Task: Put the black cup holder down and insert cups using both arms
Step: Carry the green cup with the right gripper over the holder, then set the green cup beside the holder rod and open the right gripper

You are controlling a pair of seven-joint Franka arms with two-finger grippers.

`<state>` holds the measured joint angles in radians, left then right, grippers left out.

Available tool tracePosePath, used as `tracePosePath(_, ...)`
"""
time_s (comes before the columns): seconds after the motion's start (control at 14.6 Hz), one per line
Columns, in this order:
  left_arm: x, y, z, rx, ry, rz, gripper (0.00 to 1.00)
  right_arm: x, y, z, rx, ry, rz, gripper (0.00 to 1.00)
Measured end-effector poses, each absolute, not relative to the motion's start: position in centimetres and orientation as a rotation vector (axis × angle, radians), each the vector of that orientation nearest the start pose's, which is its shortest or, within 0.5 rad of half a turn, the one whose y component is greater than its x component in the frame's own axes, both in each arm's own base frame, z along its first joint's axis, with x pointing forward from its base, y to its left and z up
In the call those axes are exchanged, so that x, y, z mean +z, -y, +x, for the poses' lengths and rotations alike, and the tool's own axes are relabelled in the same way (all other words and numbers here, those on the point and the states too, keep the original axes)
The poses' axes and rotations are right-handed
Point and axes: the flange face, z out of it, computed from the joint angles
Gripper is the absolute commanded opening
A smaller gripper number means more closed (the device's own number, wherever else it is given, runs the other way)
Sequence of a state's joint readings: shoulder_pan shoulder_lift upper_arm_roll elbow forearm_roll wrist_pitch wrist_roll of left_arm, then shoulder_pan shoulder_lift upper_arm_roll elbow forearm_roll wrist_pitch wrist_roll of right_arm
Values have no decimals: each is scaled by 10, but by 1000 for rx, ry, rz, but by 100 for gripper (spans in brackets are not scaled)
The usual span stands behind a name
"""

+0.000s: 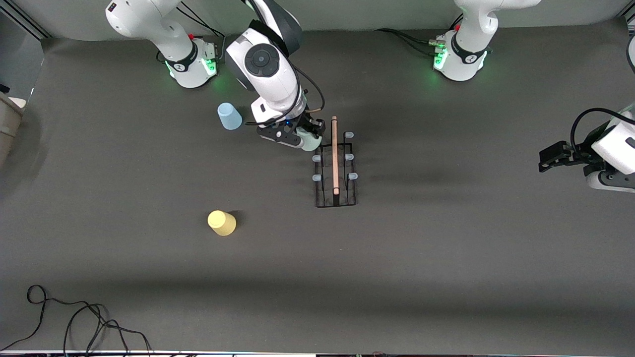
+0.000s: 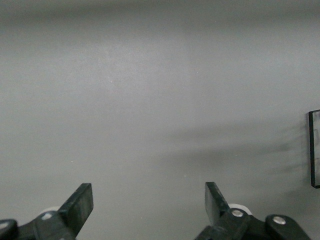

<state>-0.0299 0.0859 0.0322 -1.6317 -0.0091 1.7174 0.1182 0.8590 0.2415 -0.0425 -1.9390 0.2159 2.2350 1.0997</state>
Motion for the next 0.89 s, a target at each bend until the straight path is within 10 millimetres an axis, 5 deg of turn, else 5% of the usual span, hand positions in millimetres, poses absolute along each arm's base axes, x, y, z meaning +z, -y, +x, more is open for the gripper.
tracePosePath(0.27,559,0,589,0,-180,-3143,100,365,-460,404,160,-584,-2944,0)
tracePosePath(0.34,559,0,589,0,-180,-3143,100,361,-463,401,167,-576,-2952,9)
tracePosePath(0.41,559,0,589,0,-181,-3143,100,355,-465,399,175,-573,-2960,35)
tracePosePath(0.48,559,0,589,0,-181,-3143,100,348,-465,399,183,-574,-2969,71)
tracePosePath(0.55,559,1,589,0,-181,-3143,100,342,-465,399,190,-578,-2977,91)
tracePosePath(0.62,559,1,589,0,-182,-3143,100,337,-466,399,195,-580,-2982,100)
tracePosePath(0.89,559,1,589,0,-183,-3143,100,339,-464,405,187,-592,-2976,100)
